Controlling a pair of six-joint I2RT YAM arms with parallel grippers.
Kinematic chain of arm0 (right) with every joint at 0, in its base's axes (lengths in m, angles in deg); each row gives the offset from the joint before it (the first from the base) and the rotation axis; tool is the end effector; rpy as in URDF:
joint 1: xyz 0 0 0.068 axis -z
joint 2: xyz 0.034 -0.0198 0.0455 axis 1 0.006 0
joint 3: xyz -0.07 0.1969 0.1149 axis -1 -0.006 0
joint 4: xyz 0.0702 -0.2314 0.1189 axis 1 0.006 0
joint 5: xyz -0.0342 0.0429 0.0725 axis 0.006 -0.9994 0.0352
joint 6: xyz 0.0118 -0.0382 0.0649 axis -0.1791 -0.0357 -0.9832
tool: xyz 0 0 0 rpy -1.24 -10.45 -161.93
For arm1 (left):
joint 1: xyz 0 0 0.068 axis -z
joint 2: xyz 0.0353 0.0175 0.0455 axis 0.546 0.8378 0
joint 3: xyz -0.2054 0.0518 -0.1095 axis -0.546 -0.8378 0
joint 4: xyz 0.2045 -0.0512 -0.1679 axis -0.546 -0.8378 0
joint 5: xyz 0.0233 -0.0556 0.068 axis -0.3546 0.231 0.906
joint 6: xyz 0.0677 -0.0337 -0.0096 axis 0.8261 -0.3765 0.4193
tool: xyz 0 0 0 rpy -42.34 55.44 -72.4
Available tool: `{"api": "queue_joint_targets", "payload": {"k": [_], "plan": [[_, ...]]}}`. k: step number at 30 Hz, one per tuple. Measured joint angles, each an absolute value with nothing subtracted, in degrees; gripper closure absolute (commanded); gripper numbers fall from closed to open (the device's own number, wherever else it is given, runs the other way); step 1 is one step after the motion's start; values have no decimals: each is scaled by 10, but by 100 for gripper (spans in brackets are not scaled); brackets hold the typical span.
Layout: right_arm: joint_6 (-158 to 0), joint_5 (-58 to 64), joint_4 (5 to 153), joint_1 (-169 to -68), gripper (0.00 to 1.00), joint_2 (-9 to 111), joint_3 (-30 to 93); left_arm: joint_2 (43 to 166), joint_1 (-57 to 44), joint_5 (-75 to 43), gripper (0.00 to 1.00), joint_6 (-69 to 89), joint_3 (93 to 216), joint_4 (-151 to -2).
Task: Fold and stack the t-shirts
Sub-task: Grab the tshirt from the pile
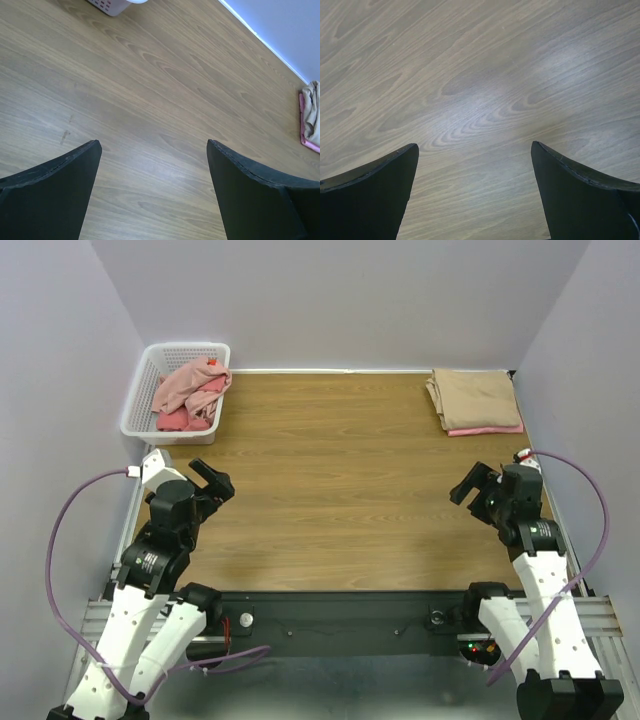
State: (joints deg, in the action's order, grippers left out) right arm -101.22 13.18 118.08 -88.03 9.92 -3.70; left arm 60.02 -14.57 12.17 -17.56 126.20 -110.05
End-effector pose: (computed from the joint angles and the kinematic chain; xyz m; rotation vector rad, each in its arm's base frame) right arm 0.2051 -0.0091 0.2332 0.6253 2.1822 0.1976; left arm 0.1840 -0.0383 0.3034 -0.5643 1.8085 -0.3552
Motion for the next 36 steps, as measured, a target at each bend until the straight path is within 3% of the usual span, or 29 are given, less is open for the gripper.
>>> {"api": "queue_joint_targets", "payload": {"k": [9,15,22,31,36], "plan": [[-1016,134,1181,-880,0,111,-37,655,-146,115,1,-188,1262,-1078],[-1016,133,1181,-880,0,114,-37,764,-147,134,1,-192,1290,-1006],[-1014,131,1179,-880,0,135,-37,1034,-225,149,2,-146,1527,-969],[-1003,140,1176,-880,0,186,-36,1269,-342,85,6,-77,1750,-939],[-1000,140,1176,-880,0,196,-36,1443,-367,66,7,-54,1943,-950]]}}
